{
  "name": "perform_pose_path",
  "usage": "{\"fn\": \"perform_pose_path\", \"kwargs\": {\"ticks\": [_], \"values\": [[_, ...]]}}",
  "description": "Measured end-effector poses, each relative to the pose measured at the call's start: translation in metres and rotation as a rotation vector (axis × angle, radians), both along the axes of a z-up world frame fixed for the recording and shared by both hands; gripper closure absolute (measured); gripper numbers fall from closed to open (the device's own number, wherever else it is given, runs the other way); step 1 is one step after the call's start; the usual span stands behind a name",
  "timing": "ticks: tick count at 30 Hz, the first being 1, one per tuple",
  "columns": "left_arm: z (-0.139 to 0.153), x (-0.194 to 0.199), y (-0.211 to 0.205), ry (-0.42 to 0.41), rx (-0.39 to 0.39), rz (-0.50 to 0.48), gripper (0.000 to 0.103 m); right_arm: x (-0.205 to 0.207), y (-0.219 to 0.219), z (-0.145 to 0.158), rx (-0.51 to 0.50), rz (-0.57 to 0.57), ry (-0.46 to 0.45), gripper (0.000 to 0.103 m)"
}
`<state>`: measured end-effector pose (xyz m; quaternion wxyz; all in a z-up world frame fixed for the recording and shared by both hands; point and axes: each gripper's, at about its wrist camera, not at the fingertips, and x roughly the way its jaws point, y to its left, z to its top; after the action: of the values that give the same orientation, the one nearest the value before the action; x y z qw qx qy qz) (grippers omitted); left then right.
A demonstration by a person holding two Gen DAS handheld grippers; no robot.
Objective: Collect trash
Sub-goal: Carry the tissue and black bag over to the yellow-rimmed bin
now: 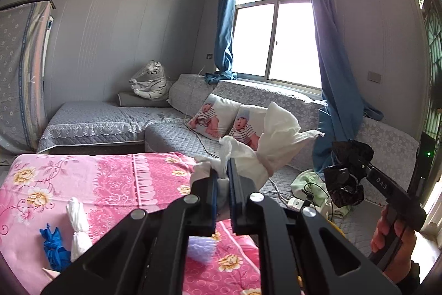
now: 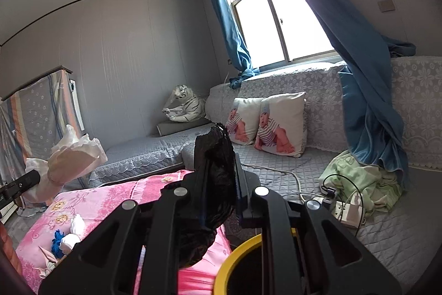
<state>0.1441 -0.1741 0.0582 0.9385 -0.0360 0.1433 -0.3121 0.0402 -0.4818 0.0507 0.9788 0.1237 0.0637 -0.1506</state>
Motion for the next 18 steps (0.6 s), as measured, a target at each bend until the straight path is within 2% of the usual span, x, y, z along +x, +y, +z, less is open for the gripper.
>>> {"fn": "perform_pose_path", "kwargs": {"ticks": [8, 11, 18], "values": [[0.004, 0.013, -0.076, 0.033, 0.003, -0.130, 0.097, -0.022, -0.042, -0.009, 0.017, -0.102, 0.024, 0.089], [0.002, 0.014, -0.101, 0.017, 0.030, -0.154, 0.097, -0.029, -0.054, -0.013, 0.025, -0.132, 0.029, 0.089], [-0.020, 0.024, -0.154, 0.061, 0.102, -0.199, 0.097, -0.032, -0.079, -0.036, 0.072, -0.178, 0.072, 0.089]]}}
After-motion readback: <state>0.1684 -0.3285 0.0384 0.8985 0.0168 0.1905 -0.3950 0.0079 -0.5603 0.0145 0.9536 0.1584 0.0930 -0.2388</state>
